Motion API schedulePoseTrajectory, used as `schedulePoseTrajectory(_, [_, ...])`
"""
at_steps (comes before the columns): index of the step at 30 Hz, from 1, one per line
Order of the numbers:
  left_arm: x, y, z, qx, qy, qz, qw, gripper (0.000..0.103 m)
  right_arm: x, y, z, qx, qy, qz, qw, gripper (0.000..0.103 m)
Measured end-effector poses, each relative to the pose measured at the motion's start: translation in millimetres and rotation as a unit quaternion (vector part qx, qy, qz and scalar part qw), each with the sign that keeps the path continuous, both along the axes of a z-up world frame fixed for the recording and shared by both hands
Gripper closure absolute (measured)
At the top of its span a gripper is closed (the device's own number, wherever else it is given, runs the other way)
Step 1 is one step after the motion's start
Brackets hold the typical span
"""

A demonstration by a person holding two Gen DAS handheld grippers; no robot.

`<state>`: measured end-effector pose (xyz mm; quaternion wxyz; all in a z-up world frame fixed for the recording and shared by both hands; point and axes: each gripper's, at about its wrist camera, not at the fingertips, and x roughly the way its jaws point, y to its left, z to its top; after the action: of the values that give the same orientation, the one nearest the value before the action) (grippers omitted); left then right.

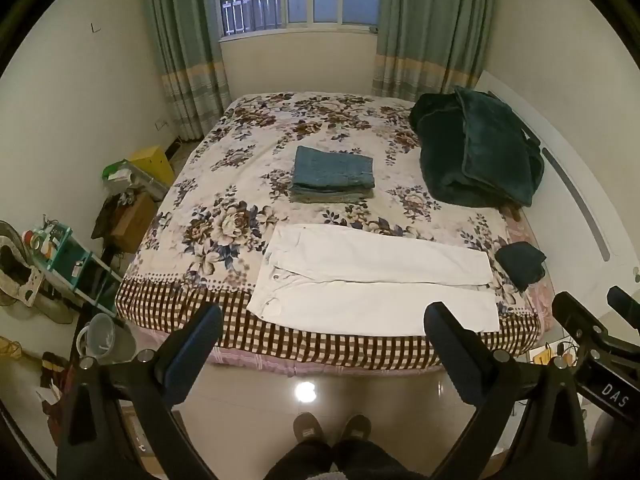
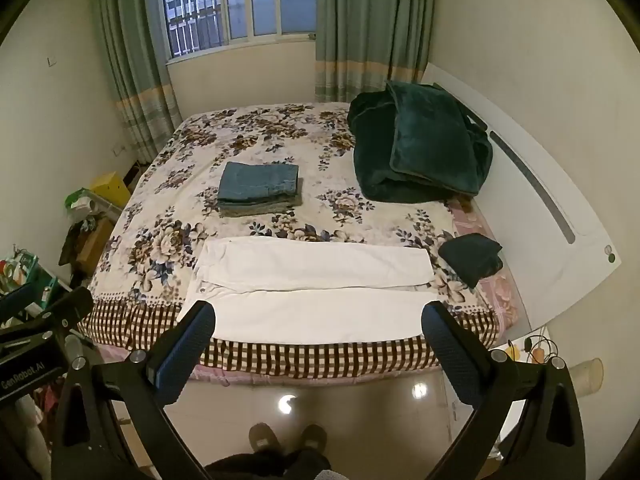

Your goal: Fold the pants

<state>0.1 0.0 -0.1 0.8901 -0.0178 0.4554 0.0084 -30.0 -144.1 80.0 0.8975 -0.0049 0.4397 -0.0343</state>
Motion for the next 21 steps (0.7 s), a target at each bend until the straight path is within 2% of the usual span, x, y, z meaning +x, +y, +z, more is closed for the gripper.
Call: schedulePoseTrajectory(21, [-0.7,-0.2,2.9,0.012,-0.008,0.0,0.9999,0.0,-3.4,-0.6,-0.9,-0.001,0.003,0.0,1.0,0.0])
